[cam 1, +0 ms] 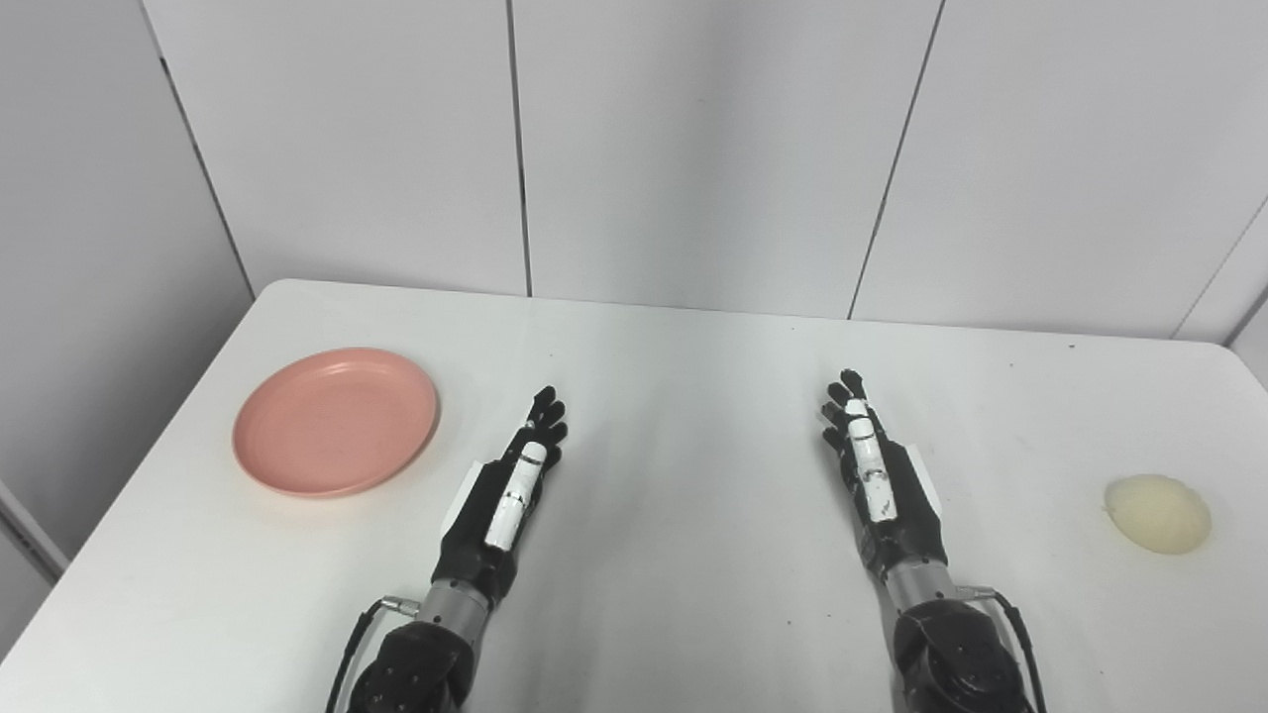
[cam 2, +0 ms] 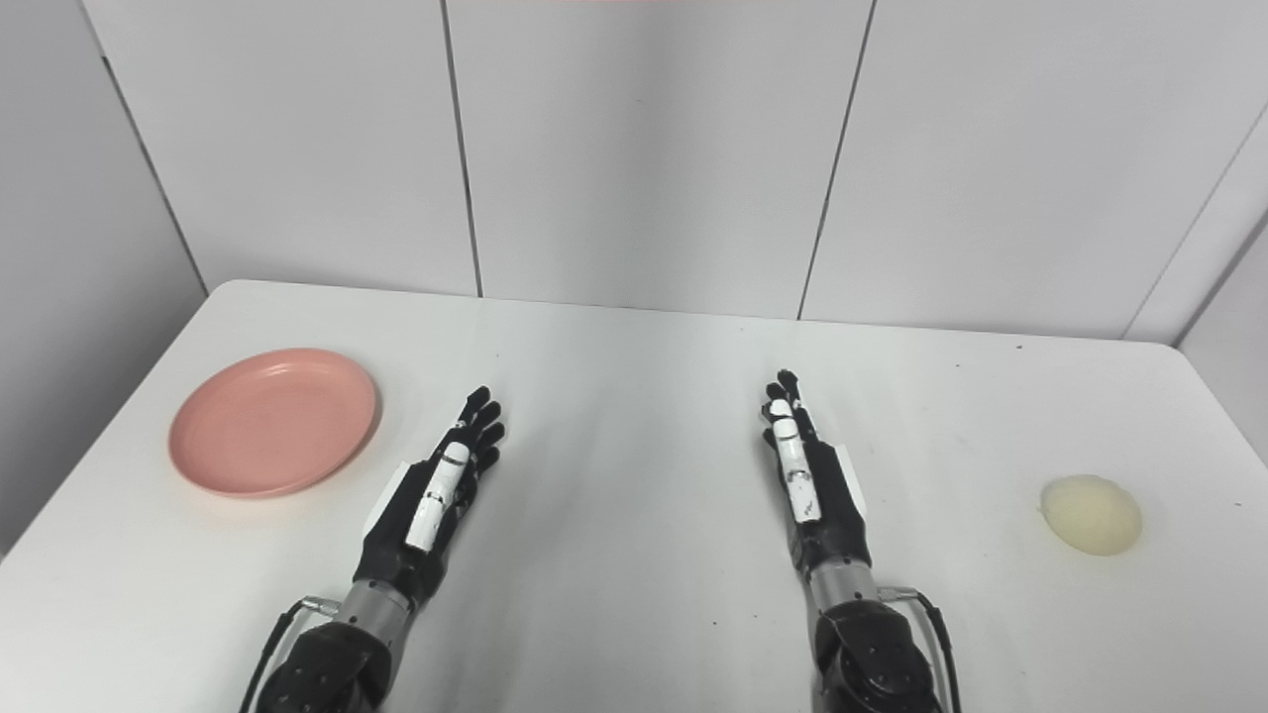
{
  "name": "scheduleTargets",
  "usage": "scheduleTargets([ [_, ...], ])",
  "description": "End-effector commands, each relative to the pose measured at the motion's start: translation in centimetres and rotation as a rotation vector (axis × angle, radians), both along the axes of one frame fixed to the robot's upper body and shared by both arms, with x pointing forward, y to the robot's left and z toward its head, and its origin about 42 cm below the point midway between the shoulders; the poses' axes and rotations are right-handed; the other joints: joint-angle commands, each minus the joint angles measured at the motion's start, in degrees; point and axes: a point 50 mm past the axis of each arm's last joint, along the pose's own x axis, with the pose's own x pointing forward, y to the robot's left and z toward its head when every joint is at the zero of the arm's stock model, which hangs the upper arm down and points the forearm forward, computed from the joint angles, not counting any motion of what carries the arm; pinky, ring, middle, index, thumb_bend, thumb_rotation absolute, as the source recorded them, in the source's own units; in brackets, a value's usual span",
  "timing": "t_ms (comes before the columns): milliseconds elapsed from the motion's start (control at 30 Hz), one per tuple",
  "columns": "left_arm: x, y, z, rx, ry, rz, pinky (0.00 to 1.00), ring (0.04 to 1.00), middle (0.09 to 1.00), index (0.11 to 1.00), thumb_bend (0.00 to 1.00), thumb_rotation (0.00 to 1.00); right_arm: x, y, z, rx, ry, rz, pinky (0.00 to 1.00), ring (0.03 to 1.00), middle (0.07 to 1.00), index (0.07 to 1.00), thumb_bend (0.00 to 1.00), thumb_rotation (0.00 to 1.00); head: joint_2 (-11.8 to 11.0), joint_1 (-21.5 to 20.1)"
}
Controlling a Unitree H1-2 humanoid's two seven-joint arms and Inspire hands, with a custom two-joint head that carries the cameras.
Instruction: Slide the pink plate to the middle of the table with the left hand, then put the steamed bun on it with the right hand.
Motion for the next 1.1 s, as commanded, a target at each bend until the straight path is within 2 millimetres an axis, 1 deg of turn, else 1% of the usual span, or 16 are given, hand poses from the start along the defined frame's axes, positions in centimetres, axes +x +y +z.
scheduleTargets([
  [0,-1.62,0.83,-3.28,0.025,0.151,0.013,1.0,0.99,0.999,1.0,0.39,1.0,-1.45,0.2,-2.91,-0.001,0.124,0.011,0.98,0.97,0.972,0.989,0.22,1.0,0.1,0.1],
  [667,-1.6,0.91,-3.4,0.021,0.147,0.01,1.0,0.989,0.998,1.0,0.39,1.0,-1.44,0.24,-2.94,0.004,0.126,0.011,0.98,0.966,0.971,0.988,0.23,1.0,0.1,0.1],
  [1067,-1.69,0.9,-3.36,0.019,0.149,0.012,1.0,0.991,0.999,1.0,0.4,1.0,-1.82,0.21,-2.91,0.002,0.124,0.024,0.98,0.97,0.974,0.993,0.23,1.0,0.1,0.1],
])
